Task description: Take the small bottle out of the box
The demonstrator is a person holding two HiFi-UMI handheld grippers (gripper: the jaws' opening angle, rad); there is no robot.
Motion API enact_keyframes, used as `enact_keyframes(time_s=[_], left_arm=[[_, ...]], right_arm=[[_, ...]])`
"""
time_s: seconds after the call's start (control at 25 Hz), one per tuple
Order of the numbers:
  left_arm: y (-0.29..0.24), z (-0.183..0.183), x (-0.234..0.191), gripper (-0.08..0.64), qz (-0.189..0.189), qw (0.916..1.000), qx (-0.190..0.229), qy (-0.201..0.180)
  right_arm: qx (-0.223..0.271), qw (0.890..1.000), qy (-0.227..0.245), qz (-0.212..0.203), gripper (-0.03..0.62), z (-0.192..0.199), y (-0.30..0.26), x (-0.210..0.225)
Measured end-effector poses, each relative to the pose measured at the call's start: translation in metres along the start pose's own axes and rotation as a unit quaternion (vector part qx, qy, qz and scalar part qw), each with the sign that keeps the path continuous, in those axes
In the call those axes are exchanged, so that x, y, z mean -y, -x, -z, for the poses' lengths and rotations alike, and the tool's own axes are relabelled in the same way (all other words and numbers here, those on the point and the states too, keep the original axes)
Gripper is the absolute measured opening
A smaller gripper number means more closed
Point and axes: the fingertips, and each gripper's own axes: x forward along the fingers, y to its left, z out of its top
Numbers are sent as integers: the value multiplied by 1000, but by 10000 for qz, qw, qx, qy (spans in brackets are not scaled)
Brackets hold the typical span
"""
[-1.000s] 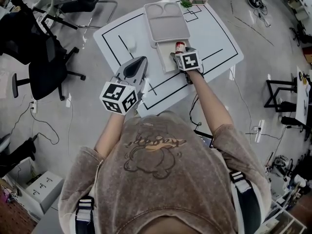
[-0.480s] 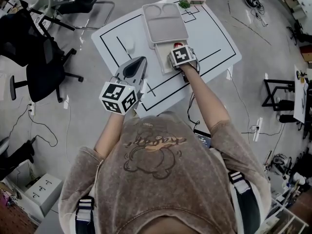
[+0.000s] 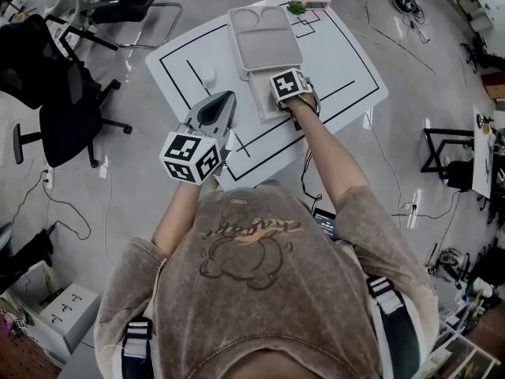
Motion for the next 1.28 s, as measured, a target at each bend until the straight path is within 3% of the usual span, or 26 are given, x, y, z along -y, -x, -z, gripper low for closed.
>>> enact_keyframes(time_s=[0.24,0.28,0.32,0.68,0.92,1.04,1.28], left_arm=[[1,0,-3,8,-31,10000,19,16],[1,0,-4,8,-43,10000,20,21],[2,-1,-4,8,-54,10000,21,26],[11,-2,-9,8,-163,9998,42,60],[11,-3,-7,8,-130,9999,61,75],[10,-1,-3,8,-84,9999,49,73],[8,2,4,8,-4,10000,-22,38]], right_arm=[[-111,9997,147,153,300,-2,-3,3],[-98,9995,199,222,284,-3,-3,5],[-77,9993,235,298,220,-3,-2,8],[6,9998,177,105,215,-2,3,7],[316,9988,367,-101,213,-9,12,-3],[397,9973,616,6,213,-9,22,-5],[1154,9889,912,-218,213,-27,53,-19]])
